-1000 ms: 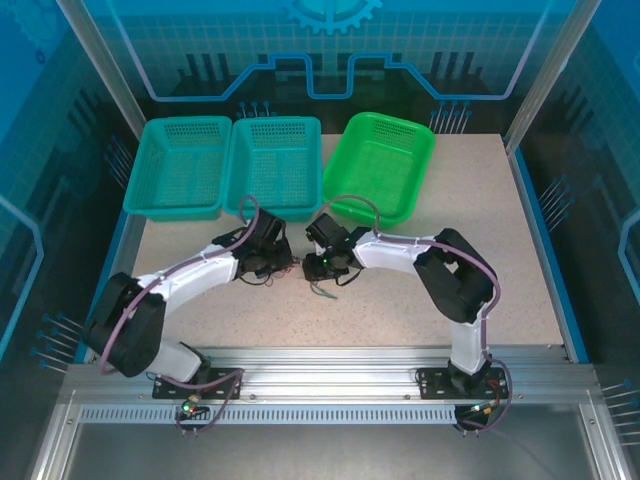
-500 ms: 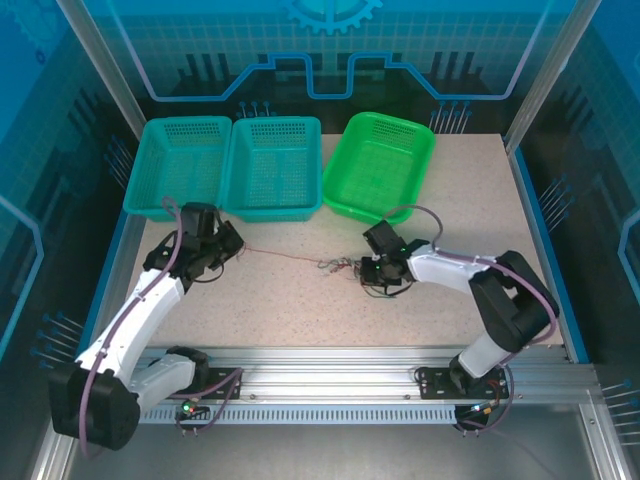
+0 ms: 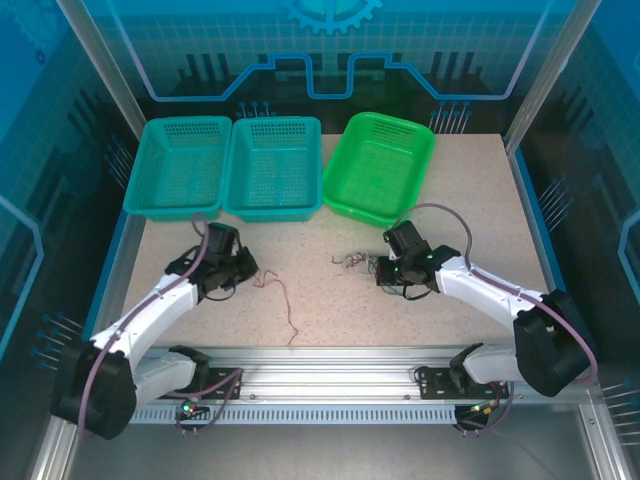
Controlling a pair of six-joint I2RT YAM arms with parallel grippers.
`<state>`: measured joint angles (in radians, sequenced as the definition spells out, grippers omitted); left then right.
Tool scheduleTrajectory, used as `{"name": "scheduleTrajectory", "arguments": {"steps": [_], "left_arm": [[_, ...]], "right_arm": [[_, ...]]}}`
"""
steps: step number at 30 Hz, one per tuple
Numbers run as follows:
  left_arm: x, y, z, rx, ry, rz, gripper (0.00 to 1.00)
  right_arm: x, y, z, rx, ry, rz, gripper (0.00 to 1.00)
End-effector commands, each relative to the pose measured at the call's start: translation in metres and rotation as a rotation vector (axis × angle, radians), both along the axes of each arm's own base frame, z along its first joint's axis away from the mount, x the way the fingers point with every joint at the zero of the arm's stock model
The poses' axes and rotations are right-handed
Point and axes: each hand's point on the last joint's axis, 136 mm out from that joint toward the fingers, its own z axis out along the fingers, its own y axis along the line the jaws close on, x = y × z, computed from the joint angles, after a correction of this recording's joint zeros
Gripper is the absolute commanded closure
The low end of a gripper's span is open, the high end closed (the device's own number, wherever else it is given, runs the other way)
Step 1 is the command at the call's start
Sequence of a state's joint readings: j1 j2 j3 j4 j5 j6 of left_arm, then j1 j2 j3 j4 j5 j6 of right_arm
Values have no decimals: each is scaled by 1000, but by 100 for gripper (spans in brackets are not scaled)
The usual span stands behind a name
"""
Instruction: Untangle the cables
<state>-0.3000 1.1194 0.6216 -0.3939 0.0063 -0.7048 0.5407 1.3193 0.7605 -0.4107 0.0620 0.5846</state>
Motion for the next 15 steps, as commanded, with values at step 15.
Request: {"name": "scheduleTrajectory", "arguments": {"steps": [15], "left_arm": [[25,-24,115,-64,-263,-125,100]], "right_arm": [[-17,2,-15,14,69,2,99]]}}
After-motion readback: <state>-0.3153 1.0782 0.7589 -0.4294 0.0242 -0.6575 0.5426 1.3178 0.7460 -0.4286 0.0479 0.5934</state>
